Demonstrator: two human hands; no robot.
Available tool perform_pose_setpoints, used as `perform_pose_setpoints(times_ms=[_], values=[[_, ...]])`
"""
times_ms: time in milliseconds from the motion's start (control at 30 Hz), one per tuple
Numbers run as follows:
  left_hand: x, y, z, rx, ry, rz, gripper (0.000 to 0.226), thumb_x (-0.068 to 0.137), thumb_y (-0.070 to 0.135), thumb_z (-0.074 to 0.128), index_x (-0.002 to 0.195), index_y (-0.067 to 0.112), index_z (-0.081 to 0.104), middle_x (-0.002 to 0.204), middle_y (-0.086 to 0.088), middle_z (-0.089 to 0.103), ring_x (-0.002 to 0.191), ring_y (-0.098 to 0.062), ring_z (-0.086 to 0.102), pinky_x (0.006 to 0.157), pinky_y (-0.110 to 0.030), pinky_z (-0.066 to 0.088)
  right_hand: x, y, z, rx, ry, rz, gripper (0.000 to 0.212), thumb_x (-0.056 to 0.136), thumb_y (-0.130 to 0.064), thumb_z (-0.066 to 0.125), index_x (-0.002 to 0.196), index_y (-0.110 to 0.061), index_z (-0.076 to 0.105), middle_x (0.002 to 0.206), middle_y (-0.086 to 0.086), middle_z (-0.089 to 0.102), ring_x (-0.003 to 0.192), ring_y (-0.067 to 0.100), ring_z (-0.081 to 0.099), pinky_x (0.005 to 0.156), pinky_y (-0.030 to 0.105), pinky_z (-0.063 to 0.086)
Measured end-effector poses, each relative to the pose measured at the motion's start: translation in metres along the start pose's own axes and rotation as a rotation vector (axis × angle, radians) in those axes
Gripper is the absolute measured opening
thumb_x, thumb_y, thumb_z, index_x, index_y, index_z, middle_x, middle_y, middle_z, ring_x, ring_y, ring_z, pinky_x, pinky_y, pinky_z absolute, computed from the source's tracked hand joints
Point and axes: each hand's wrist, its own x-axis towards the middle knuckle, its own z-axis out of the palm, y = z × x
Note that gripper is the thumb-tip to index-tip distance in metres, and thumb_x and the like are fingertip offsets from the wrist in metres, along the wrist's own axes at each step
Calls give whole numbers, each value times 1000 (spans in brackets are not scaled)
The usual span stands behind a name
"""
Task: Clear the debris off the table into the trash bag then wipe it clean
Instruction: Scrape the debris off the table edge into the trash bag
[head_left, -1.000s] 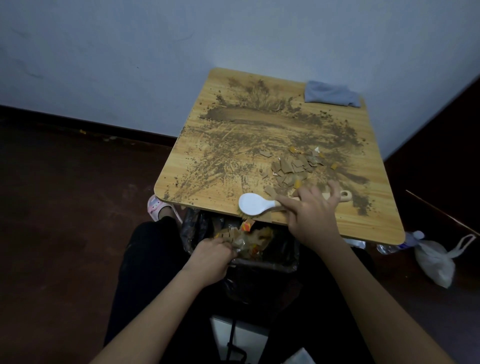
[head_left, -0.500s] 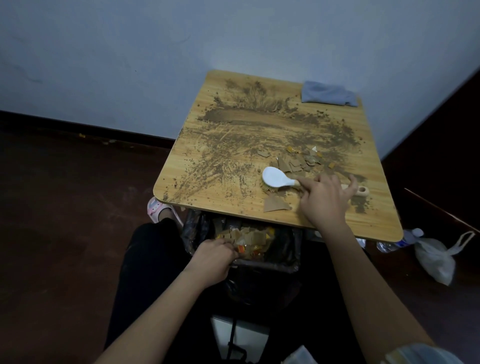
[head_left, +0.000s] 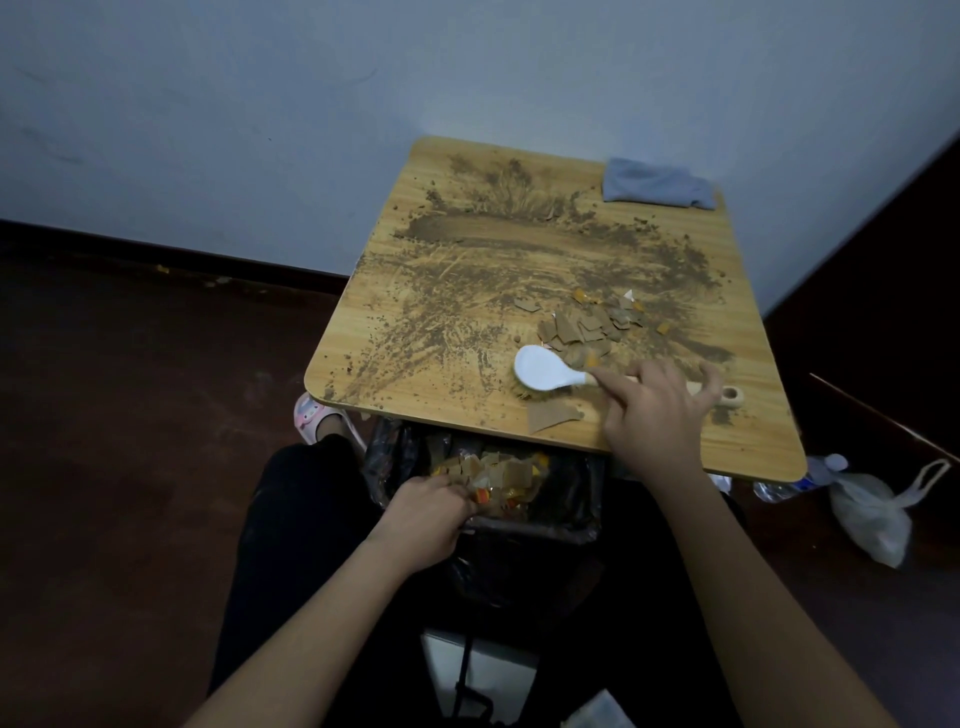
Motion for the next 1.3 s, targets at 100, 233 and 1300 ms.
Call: perform_pose_setpoints(times_ms=[100, 233, 1300], values=[[1, 0, 0, -5, -1, -3, 29, 92, 21, 43, 115, 19, 61, 121, 1, 57, 118, -22, 47, 85, -32, 41, 0, 5, -1, -48, -39, 100, 32, 81, -8, 64, 105, -28, 74, 95, 7, 65, 99, 30, 56, 107, 54, 10], [1, 1, 0, -7, -8, -5, 29, 93, 21, 43, 116, 21, 61, 120, 1, 57, 118, -22, 46, 84, -33, 42, -9, 9, 3, -74, -60, 130, 32, 76, -4, 69, 101, -23, 76, 99, 16, 66, 98, 35, 57, 108, 57, 11], [3, 5, -1, 6, -23, 6, 29, 93, 24, 44, 117, 21, 60, 123, 2, 56, 120, -21, 45, 85, -33, 41, -3, -8, 11, -90, -5, -12, 25, 70, -9, 76, 90, -24, 77, 81, 11, 64, 87, 33, 60, 105, 59, 19]])
